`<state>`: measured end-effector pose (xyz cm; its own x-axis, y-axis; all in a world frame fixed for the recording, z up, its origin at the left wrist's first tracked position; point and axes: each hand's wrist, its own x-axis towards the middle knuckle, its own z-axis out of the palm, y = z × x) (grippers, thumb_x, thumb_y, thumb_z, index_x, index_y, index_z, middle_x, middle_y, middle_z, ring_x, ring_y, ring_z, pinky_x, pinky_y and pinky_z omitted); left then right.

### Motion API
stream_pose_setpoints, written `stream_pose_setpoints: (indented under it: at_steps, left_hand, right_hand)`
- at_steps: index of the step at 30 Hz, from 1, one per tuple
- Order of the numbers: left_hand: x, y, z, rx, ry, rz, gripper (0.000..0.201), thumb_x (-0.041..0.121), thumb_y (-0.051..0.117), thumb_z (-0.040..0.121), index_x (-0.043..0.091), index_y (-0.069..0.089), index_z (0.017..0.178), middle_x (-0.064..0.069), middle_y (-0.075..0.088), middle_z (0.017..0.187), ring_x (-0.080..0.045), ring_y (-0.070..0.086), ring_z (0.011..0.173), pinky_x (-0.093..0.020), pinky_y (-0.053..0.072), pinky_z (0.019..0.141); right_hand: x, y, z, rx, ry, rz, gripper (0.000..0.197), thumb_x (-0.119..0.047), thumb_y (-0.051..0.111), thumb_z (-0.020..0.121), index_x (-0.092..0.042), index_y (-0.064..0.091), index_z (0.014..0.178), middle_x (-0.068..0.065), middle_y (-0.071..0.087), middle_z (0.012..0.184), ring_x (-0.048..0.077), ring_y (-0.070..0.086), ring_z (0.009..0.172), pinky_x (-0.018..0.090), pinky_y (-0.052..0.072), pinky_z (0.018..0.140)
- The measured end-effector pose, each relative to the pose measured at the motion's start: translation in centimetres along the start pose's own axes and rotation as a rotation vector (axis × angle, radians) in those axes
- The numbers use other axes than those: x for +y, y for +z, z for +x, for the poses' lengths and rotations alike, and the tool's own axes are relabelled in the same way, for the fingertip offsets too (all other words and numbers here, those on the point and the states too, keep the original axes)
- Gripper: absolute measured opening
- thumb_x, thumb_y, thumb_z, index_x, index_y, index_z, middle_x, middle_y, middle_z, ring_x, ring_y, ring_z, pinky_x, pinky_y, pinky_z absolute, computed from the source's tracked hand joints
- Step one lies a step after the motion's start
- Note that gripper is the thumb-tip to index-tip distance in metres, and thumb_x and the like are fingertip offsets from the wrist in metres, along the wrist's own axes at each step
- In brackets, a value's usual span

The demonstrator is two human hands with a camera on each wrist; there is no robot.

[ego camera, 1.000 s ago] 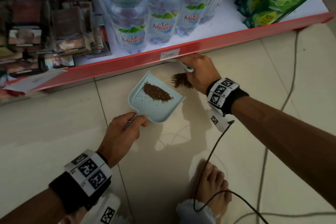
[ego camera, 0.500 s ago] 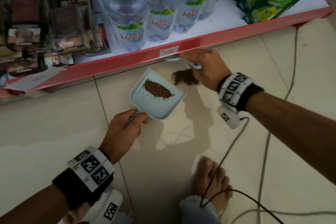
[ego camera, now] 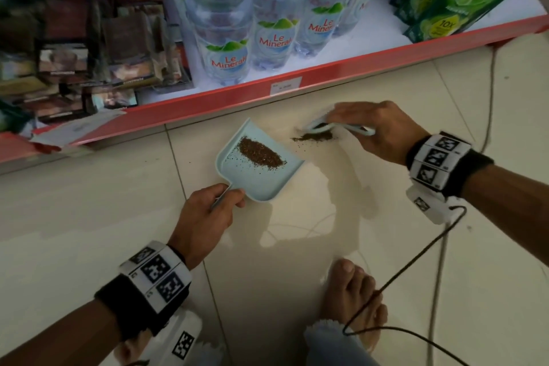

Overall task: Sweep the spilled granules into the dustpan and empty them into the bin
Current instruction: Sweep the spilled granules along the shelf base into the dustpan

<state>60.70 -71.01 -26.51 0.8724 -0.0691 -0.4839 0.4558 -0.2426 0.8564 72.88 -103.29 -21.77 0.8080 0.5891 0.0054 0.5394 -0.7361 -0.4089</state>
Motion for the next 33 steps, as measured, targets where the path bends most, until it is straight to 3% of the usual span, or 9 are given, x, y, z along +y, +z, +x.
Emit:
stream_pose_setpoints:
  at_steps: [4,7,10,15,18,23,26,28,33]
  left_hand:
    - [-0.4,0.5,-0.2,-0.014,0.000,0.030,0.032,0.032,0.058,0.095,0.014,0.064,0.070,0.006,0.040,0.048,-0.007,0.037,0.044,-0.015,0.031,0.040]
    - [-1.1,0.5,-0.8,-0.002,-0.011,0.059,0.032,0.032,0.059,0.095,0.015,0.063,0.067,0.007,0.041,0.047,-0.007,0.037,0.043,-0.016,0.031,0.040]
    - [-1.6,0.5,-1.5,-0.019,-0.012,0.094,0.029,0.037,0.059,0.092,0.019,0.064,0.069,0.008,0.041,0.045,-0.006,0.038,0.043,-0.017,0.032,0.042]
    - [-2.1,0.4,-1.9,-0.007,-0.024,0.079,0.028,0.036,0.059,0.090,0.021,0.064,0.067,0.010,0.045,0.043,-0.003,0.040,0.043,-0.023,0.034,0.049]
    - [-1.7,0.6,-1.7,-0.015,-0.011,0.061,0.028,0.042,0.056,0.084,0.020,0.064,0.068,0.011,0.045,0.043,-0.003,0.040,0.043,-0.020,0.034,0.047]
    - [-1.1,1.1,-0.6,-0.012,0.029,0.045,0.030,0.041,0.058,0.087,0.020,0.064,0.067,0.010,0.043,0.045,-0.006,0.039,0.045,-0.017,0.033,0.044]
    - [-1.0,1.3,0.2,0.000,0.037,0.040,0.030,0.033,0.060,0.093,0.017,0.063,0.067,0.008,0.042,0.047,-0.008,0.038,0.045,-0.017,0.032,0.042]
    - [-0.9,1.3,0.6,0.004,0.047,0.038,0.030,0.033,0.060,0.094,0.016,0.064,0.069,0.007,0.041,0.046,-0.009,0.037,0.045,-0.017,0.032,0.042]
    - [-0.5,1.2,0.9,0.020,0.038,0.021,0.034,0.047,0.057,0.083,0.016,0.064,0.070,0.008,0.042,0.046,-0.008,0.038,0.044,-0.015,0.032,0.041]
  right_hand:
    - [-2.0,1.0,4.1,0.033,-0.010,0.047,0.049,0.009,0.058,0.080,-0.010,0.068,0.124,0.010,0.066,0.129,0.025,0.063,0.119,0.040,0.049,0.104]
    - [-3.8,2.4,6.2,-0.097,-0.083,0.057,0.046,0.011,0.061,0.083,-0.010,0.068,0.123,0.010,0.066,0.129,0.028,0.061,0.121,0.045,0.048,0.105]
    - [-3.1,2.7,5.0,-0.248,-0.097,0.034,0.054,0.018,0.059,0.080,-0.007,0.065,0.127,0.013,0.061,0.134,0.030,0.052,0.132,0.045,0.041,0.112]
    - [0.7,-0.2,-0.6,-0.337,-0.123,-0.013,0.036,0.002,0.052,0.091,-0.003,0.066,0.124,0.015,0.059,0.136,0.035,0.047,0.135,0.051,0.041,0.110]
    - [2.3,-1.9,-3.3,-0.246,-0.112,-0.042,0.043,0.014,0.062,0.083,-0.005,0.069,0.121,0.014,0.062,0.132,0.034,0.052,0.130,0.053,0.047,0.104]
    - [1.9,-0.4,-0.5,0.089,0.033,-0.015,0.049,0.016,0.062,0.081,-0.007,0.068,0.124,0.011,0.064,0.131,0.026,0.057,0.127,0.040,0.045,0.108]
    - [1.1,1.3,3.0,0.225,0.152,-0.022,0.044,0.011,0.058,0.079,-0.007,0.071,0.117,0.017,0.071,0.115,0.033,0.067,0.105,0.039,0.053,0.092]
    - [0.8,1.9,4.4,0.212,0.237,-0.052,0.045,0.008,0.056,0.077,-0.010,0.073,0.113,0.017,0.073,0.106,0.037,0.067,0.095,0.037,0.053,0.081]
    - [1.4,0.6,1.0,-0.013,0.100,-0.085,0.039,-0.002,0.057,0.083,-0.006,0.069,0.120,0.017,0.068,0.123,0.035,0.067,0.109,0.043,0.053,0.096]
